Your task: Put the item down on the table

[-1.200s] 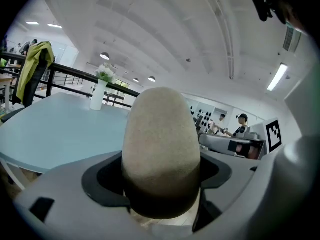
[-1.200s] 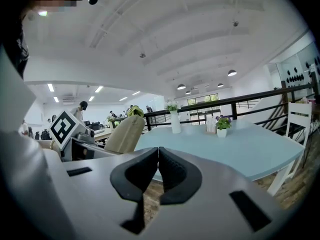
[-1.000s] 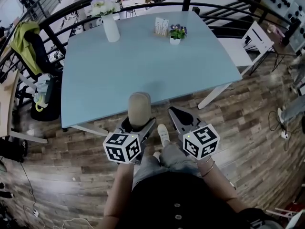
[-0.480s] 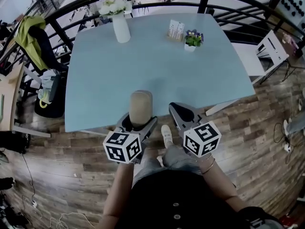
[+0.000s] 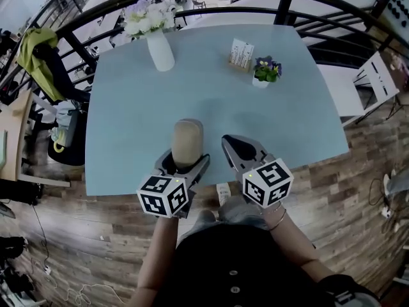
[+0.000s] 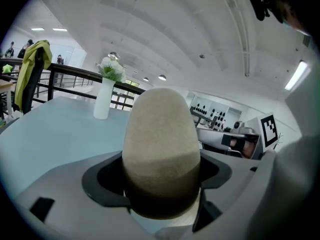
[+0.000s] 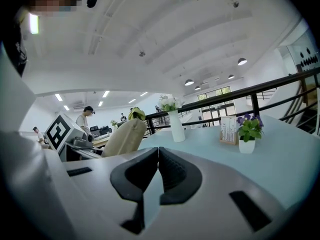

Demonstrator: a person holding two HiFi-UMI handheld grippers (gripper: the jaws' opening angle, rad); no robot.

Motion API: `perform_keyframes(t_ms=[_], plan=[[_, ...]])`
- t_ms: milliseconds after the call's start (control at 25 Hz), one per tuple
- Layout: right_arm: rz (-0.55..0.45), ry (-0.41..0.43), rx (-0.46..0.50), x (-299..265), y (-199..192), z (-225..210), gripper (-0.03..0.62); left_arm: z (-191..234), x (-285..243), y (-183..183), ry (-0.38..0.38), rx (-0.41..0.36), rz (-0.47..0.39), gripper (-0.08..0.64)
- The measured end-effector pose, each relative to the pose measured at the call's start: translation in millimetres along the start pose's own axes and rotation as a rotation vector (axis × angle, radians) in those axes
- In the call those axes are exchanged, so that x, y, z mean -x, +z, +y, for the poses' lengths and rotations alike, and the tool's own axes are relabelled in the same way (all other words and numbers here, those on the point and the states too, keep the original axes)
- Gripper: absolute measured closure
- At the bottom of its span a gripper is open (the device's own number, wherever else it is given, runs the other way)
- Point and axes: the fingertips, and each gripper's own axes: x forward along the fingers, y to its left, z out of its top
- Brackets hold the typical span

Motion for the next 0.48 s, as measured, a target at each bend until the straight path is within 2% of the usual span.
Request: perform_keyframes(t_ms=[480], plan=[[0.025,0.104,0.021,-57.5,26.7,-57.6,0.584,23.2,-64.1,44.5,0.064,0.007,-0.026,0.163]])
